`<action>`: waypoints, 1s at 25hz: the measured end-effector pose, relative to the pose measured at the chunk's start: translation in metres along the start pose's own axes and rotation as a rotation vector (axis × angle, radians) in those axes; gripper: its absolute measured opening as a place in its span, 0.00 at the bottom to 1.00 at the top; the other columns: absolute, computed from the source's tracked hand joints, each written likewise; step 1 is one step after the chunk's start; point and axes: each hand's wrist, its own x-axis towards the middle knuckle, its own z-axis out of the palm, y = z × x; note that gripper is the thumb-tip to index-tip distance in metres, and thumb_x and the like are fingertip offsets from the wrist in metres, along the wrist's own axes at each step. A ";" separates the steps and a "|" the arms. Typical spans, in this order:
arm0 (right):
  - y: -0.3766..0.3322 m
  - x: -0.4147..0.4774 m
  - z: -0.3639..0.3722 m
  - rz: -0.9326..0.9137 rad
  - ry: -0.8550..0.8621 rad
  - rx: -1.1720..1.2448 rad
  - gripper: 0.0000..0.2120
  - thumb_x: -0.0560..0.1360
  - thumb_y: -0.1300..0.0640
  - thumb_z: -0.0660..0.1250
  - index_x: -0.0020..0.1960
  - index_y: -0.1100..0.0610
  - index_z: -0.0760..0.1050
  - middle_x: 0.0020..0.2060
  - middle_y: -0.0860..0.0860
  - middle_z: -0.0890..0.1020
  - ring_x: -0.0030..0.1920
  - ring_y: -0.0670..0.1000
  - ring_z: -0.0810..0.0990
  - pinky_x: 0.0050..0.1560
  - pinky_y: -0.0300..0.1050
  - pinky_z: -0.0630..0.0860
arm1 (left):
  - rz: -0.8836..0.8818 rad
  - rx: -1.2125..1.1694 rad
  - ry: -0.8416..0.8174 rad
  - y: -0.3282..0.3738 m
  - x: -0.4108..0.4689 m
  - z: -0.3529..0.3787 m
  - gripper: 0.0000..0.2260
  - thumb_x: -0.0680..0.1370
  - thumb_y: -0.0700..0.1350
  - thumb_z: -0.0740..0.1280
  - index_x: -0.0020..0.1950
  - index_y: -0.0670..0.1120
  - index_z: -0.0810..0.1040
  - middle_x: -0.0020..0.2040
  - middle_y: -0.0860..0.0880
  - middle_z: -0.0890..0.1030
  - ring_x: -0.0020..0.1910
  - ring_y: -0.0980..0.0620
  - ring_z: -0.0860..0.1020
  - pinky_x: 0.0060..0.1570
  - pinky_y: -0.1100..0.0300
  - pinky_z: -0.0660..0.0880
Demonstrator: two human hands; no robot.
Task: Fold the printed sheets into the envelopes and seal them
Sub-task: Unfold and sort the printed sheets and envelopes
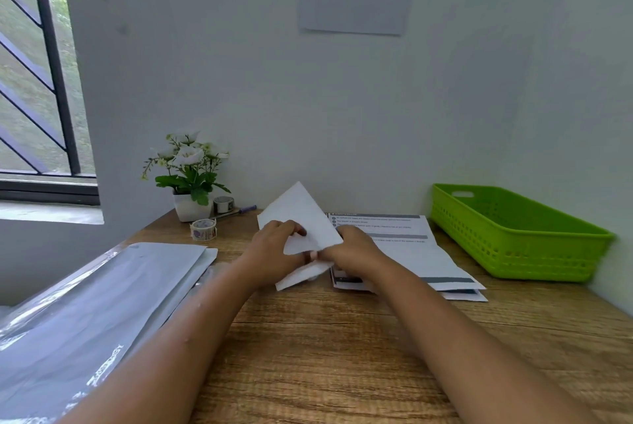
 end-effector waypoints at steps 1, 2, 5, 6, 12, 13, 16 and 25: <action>-0.003 -0.002 0.000 -0.030 0.022 0.114 0.14 0.72 0.57 0.69 0.57 0.55 0.73 0.51 0.53 0.79 0.48 0.53 0.79 0.41 0.42 0.75 | 0.051 -0.043 0.041 0.003 -0.001 -0.001 0.24 0.74 0.58 0.66 0.68 0.53 0.68 0.68 0.50 0.69 0.67 0.49 0.66 0.65 0.53 0.64; -0.006 -0.003 0.000 -0.047 0.047 0.227 0.12 0.74 0.58 0.67 0.57 0.54 0.73 0.50 0.53 0.80 0.45 0.52 0.79 0.38 0.41 0.74 | 0.098 -0.082 0.065 0.007 -0.003 -0.002 0.28 0.73 0.62 0.65 0.70 0.53 0.66 0.69 0.50 0.69 0.68 0.49 0.65 0.66 0.53 0.62; -0.011 -0.004 -0.003 -0.078 0.121 0.446 0.07 0.78 0.58 0.63 0.55 0.53 0.74 0.48 0.54 0.81 0.38 0.50 0.80 0.34 0.41 0.76 | 0.218 -0.130 0.032 0.018 -0.010 -0.003 0.39 0.68 0.67 0.63 0.75 0.54 0.59 0.73 0.53 0.64 0.72 0.52 0.60 0.68 0.54 0.58; -0.013 -0.004 -0.003 -0.088 0.133 0.483 0.07 0.78 0.57 0.63 0.56 0.53 0.74 0.47 0.54 0.82 0.39 0.50 0.81 0.35 0.42 0.77 | 0.251 -0.099 0.034 0.020 -0.011 -0.001 0.39 0.70 0.65 0.65 0.76 0.54 0.55 0.74 0.53 0.62 0.72 0.52 0.59 0.69 0.54 0.58; -0.018 -0.013 -0.009 -0.222 -0.078 0.557 0.11 0.79 0.46 0.61 0.55 0.51 0.74 0.44 0.44 0.82 0.43 0.41 0.82 0.43 0.41 0.77 | 0.297 -0.072 0.324 0.019 -0.006 -0.001 0.29 0.77 0.34 0.58 0.75 0.53 0.60 0.61 0.47 0.77 0.57 0.49 0.75 0.54 0.61 0.72; -0.018 -0.013 -0.010 -0.228 -0.090 0.532 0.12 0.79 0.44 0.60 0.55 0.50 0.73 0.44 0.41 0.81 0.45 0.39 0.81 0.45 0.40 0.76 | 0.293 -0.114 0.410 0.020 -0.007 -0.005 0.26 0.78 0.34 0.57 0.74 0.52 0.64 0.53 0.47 0.79 0.49 0.51 0.77 0.46 0.63 0.72; -0.009 -0.005 -0.015 -0.230 0.076 0.488 0.12 0.78 0.41 0.57 0.59 0.44 0.70 0.57 0.42 0.76 0.59 0.43 0.75 0.59 0.46 0.74 | 0.224 -0.501 0.603 0.029 -0.009 -0.017 0.14 0.82 0.40 0.56 0.65 0.47 0.73 0.43 0.51 0.78 0.39 0.55 0.76 0.38 0.66 0.72; 0.030 0.009 -0.057 0.119 0.208 0.678 0.27 0.75 0.35 0.59 0.71 0.45 0.62 0.62 0.49 0.76 0.59 0.52 0.74 0.58 0.51 0.68 | -0.249 -1.586 0.407 0.032 -0.015 -0.031 0.07 0.81 0.50 0.58 0.53 0.50 0.74 0.51 0.48 0.80 0.49 0.47 0.79 0.49 0.47 0.77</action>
